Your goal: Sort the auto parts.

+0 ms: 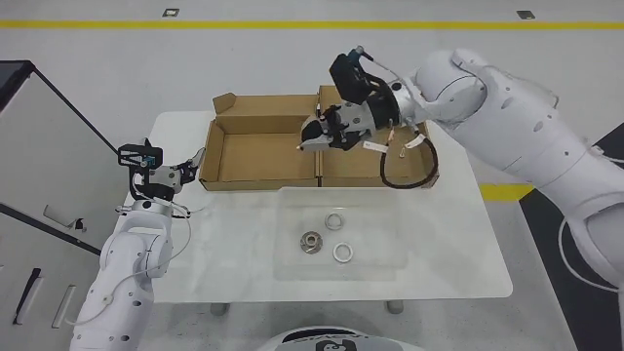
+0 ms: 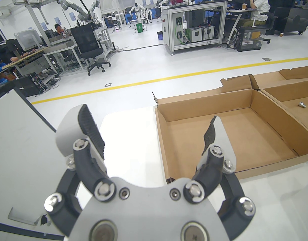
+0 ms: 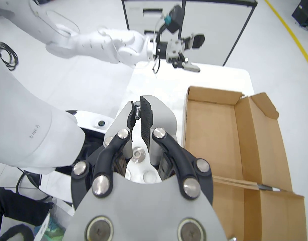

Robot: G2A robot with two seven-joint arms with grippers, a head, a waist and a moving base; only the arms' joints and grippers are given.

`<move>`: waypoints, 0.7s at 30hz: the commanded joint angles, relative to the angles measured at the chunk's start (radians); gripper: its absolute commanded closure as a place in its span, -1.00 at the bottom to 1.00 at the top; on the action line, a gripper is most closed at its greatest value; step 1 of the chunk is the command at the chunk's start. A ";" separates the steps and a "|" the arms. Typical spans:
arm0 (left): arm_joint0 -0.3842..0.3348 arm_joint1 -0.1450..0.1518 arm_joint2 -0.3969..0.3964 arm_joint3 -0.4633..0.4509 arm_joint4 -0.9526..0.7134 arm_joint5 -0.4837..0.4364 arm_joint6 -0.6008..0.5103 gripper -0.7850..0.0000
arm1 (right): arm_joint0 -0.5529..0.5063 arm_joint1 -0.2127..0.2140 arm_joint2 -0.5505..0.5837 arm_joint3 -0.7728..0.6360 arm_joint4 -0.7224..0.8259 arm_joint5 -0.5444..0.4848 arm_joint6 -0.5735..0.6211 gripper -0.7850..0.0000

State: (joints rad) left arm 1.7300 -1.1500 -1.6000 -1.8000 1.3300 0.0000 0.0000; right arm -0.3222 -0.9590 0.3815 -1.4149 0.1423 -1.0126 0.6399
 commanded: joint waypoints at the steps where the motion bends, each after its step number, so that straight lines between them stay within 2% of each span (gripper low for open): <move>1: 0.000 0.000 0.000 0.000 0.000 0.000 0.000 -1.00 | -0.019 0.013 0.036 -0.032 0.061 0.000 0.002 1.00; 5: 0.000 0.000 0.000 0.000 0.000 0.000 0.000 -1.00 | -0.093 0.050 0.145 -0.137 0.195 0.000 0.043 1.00; 10: 0.000 0.000 0.000 0.000 0.000 0.000 0.000 -1.00 | -0.217 0.080 0.318 -0.245 0.390 0.000 0.168 1.00; 15: 0.000 0.000 0.000 0.000 0.000 0.000 0.000 -1.00 | -0.322 0.083 0.421 -0.331 0.483 0.000 0.168 1.00; 21: 0.000 0.000 0.000 0.000 0.000 0.000 0.000 -1.00 | -0.369 0.062 0.449 -0.383 0.561 0.000 0.168 1.00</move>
State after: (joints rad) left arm 1.7300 -1.1500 -1.6000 -1.8000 1.3300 0.0000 0.0000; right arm -0.6883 -0.8931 0.8302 -1.7912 0.6867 -1.0123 0.8080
